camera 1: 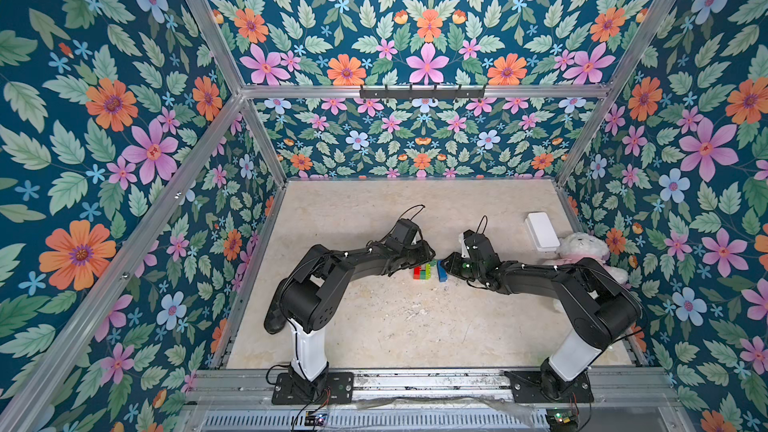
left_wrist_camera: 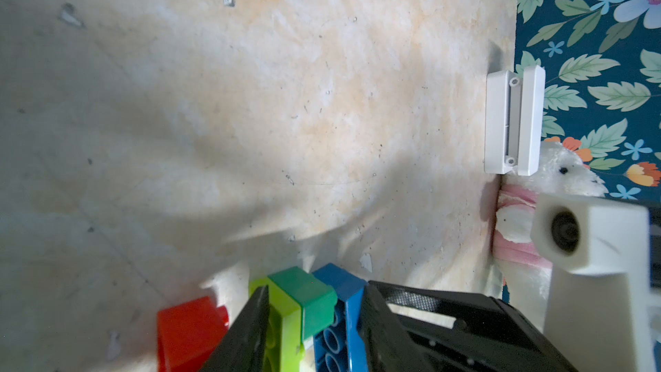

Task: Assemble the number 5 with lego
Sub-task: Assemble the lego brick with the lego brick.

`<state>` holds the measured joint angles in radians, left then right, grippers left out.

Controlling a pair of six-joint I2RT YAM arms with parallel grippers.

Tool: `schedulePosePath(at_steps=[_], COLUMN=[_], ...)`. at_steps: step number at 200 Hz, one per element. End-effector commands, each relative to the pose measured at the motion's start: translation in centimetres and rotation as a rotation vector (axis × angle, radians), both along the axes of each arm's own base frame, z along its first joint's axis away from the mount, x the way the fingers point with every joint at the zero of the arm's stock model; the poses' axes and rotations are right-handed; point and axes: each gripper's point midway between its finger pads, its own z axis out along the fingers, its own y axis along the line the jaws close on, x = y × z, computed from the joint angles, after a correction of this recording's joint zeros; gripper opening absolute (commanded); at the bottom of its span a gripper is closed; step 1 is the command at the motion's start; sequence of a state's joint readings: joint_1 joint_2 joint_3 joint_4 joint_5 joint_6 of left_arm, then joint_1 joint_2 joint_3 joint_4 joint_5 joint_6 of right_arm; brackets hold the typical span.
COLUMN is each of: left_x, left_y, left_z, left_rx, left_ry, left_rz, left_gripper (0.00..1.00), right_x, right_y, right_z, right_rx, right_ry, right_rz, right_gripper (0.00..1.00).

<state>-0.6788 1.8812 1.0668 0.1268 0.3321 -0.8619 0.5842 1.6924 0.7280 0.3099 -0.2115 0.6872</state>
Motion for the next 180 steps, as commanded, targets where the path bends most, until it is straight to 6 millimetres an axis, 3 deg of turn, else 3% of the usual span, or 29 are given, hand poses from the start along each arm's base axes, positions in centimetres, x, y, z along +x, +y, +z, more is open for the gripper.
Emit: schedulePosePath(at_steps=[1, 28, 32, 55, 180], left_x=[0.1, 0.1, 0.1, 0.2, -0.1], left_y=[0.1, 0.1, 0.0, 0.0, 0.0], left_z=[0.0, 0.0, 0.1, 0.2, -0.3], left_rx=[0.007, 0.008, 0.006, 0.004, 0.002], left_ry=[-0.004, -0.003, -0.005, -0.006, 0.004], left_rz=[0.003, 0.004, 0.003, 0.002, -0.002], left_gripper=[0.45, 0.45, 0.45, 0.44, 0.41], right_x=[0.2, 0.1, 0.2, 0.0, -0.8], right_y=[-0.2, -0.5, -0.5, -0.8, 0.2], right_z=[0.3, 0.4, 1.7, 2.4, 0.9], right_rx=[-0.004, -0.017, -0.003, -0.014, 0.01], right_ry=[-0.009, -0.015, -0.041, -0.054, -0.013], right_rz=[-0.028, -0.032, -0.033, -0.029, -0.009], right_gripper=[0.27, 0.32, 0.34, 0.38, 0.33])
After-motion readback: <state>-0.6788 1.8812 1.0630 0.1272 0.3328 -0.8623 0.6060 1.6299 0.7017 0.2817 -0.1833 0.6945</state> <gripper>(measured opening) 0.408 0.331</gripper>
